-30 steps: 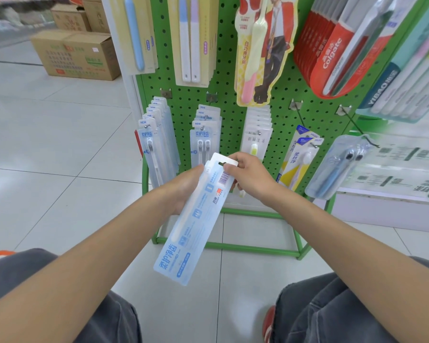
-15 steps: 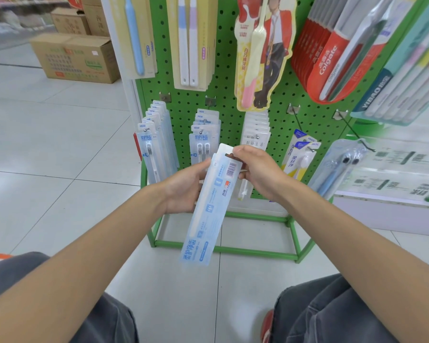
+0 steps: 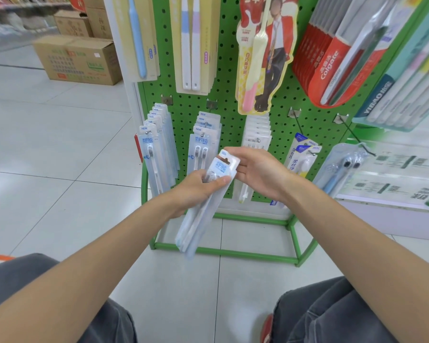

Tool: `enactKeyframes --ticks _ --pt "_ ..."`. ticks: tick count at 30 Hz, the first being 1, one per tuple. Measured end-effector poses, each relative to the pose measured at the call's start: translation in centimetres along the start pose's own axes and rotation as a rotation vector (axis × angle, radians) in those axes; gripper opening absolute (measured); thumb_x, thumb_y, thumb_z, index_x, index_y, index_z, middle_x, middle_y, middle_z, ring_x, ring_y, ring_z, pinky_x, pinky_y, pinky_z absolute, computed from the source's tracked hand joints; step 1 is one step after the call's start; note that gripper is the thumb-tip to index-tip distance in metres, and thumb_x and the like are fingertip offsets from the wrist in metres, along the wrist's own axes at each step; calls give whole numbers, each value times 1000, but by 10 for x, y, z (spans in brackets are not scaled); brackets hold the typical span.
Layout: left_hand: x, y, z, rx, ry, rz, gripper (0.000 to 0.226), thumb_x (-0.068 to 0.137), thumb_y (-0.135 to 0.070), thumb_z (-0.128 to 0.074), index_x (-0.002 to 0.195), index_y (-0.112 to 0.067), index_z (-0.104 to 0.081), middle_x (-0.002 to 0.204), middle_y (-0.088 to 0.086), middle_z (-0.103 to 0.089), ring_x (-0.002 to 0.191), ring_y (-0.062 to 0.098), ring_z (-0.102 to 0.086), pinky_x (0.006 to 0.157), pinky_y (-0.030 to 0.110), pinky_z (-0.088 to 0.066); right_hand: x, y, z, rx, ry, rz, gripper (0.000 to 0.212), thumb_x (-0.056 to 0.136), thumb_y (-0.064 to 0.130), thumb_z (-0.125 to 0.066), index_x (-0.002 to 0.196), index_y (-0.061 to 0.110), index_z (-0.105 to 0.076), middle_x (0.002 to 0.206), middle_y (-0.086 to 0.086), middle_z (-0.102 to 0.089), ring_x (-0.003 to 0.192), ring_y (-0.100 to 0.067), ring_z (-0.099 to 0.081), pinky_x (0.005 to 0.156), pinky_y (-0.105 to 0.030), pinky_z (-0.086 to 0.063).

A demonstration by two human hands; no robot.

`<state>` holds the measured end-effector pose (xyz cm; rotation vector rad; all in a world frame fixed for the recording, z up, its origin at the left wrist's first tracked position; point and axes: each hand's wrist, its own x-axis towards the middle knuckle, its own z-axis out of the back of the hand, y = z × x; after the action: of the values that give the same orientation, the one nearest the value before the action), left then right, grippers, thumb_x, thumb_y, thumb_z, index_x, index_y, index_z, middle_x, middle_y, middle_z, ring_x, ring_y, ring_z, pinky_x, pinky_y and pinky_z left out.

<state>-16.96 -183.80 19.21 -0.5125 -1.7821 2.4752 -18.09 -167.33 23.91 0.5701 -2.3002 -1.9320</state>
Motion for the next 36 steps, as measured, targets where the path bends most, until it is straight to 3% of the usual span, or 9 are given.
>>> enactKeyframes --ticks 3,5,8,11,16,22,27,33,36 --pt "3 1 -1 -2 -135 -92 31 85 -44 -71 102 -21 -59 87 -6 -61 79 11 -57 64 16 -45 -1 1 -4 -557 -188 124 16 91 6 -61 88 15 -73 91 -16 -74 76 -17 -64 83 -41 -56" --pt "2 -4 2 -15 -161 -104 47 80 -46 -75 114 -19 -55 100 -3 -62 87 11 -59 69 19 -46 -1 6 -5 -753 -303 233 17 92 11 -62 83 22 -72 79 -10 -73 66 -16 -60 76 -44 -56" --pt "2 -13 13 -12 -295 -102 59 81 -55 -70 125 -24 -46 112 -5 -53 98 4 -55 71 21 -42 1 15 -3 -835 -373 355 16 93 15 -58 85 13 -72 75 -16 -68 62 -20 -56 64 -37 -52" --pt "5 -22 24 -17 -425 -128 55 93 -51 -56 137 -22 -39 133 -1 -48 113 15 -53 88 32 -44 4 19 -2 -941 -437 445 25 94 14 -52 83 -1 -68 64 -18 -53 57 -16 -42 55 -28 -33" --pt "12 -28 24 -14 -369 -184 66 100 -37 -50 155 -23 -16 159 -2 -25 135 16 -39 103 31 -34 15 20 -4 -1086 -557 550 32 94 10 -45 64 -2 -49 55 -6 -39 54 -19 -32 53 -34 -31" --pt "25 -29 20 -49 -346 -208 63 102 -31 -49 155 -20 -18 155 -4 -32 111 3 -43 90 20 -33 36 13 -9 -1161 -599 509 32 92 7 -44 60 7 -37 55 -7 -33 56 -23 -28 53 -33 -28" --pt "35 -25 20 -56 -378 -205 50 100 -24 -53 146 -23 -33 105 -23 -46 82 -11 -50 56 -3 -36 53 14 -12 -1135 -535 493 28 92 7 -50 65 1 -46 58 -8 -39 58 -23 -32 53 -32 -25" --pt "48 -15 26 14 -397 -196 68 94 -38 -61 151 -21 -29 142 1 -45 129 15 -45 103 31 -40 70 14 -19 -1066 -441 436 36 96 8 -47 64 19 -57 61 2 -45 58 -18 -40 52 -29 -25" --pt "49 -13 28 29 -401 -208 61 93 -34 -63 145 -18 -35 142 -5 -43 124 5 -39 98 16 -33 78 15 -21 -1039 -410 400 28 98 9 -44 101 4 -71 80 -10 -64 75 -30 -56 60 -29 -41"
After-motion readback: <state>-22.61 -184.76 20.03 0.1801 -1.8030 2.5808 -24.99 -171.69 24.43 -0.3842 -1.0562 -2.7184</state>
